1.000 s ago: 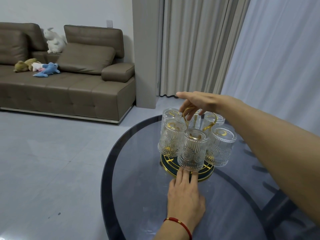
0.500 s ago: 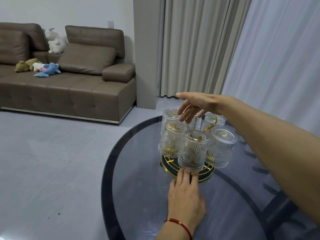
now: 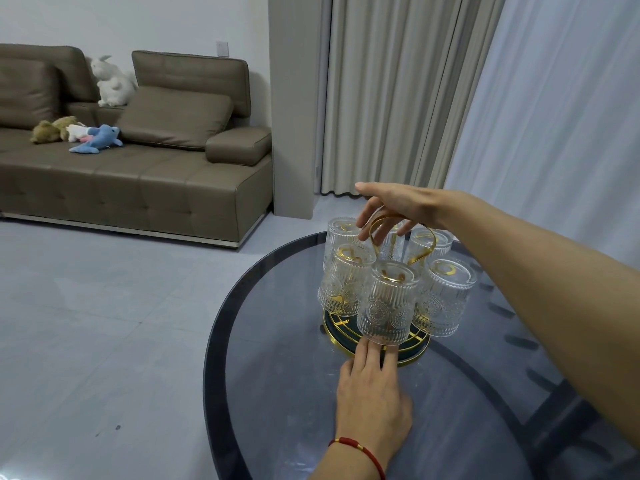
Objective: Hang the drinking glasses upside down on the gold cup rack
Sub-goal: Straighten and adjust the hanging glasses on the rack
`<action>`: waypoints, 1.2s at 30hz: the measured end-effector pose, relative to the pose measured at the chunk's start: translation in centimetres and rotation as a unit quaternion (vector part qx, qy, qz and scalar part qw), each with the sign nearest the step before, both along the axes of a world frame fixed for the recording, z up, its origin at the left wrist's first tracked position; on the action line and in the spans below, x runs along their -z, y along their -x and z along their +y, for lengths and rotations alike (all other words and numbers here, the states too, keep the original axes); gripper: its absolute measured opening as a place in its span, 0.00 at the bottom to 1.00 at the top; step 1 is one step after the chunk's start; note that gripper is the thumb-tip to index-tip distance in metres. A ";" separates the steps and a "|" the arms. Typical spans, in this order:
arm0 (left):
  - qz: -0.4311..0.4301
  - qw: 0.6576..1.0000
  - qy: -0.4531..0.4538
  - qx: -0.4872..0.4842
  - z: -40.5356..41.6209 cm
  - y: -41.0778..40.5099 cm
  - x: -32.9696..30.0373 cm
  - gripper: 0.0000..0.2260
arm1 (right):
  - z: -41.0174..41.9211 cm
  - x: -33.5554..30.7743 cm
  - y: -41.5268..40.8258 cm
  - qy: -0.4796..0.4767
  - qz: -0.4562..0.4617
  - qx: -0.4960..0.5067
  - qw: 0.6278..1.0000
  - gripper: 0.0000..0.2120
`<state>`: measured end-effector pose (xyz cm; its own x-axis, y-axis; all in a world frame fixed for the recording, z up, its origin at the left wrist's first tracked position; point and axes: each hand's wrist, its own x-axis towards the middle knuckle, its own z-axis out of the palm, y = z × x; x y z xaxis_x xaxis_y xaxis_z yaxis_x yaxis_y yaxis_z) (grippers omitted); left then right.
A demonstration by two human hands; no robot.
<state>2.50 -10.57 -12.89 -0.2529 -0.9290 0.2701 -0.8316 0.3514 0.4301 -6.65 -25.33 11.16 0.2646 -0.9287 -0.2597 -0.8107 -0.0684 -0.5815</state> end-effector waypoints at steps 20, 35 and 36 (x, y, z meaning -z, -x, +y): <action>0.009 1.000 0.015 0.001 0.3 0.0 -0.4 0.30 | 2.6 0.1 0.8 0.329 -0.047 0.020 0.943 0.17; 0.000 1.000 0.021 0.008 0.7 -0.2 -0.8 0.30 | 6.5 7.6 -2.7 0.349 0.201 0.069 0.912 0.33; 0.000 1.000 0.019 0.009 0.7 -0.3 -0.8 0.30 | 6.5 7.8 -2.7 0.356 0.192 0.073 0.912 0.32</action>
<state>2.76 -9.84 -12.11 -0.2696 -0.9130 0.3061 -0.8247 0.3830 0.4162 -3.93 -18.87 3.38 0.1409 -0.9162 0.3753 -0.9759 -0.1924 -0.1034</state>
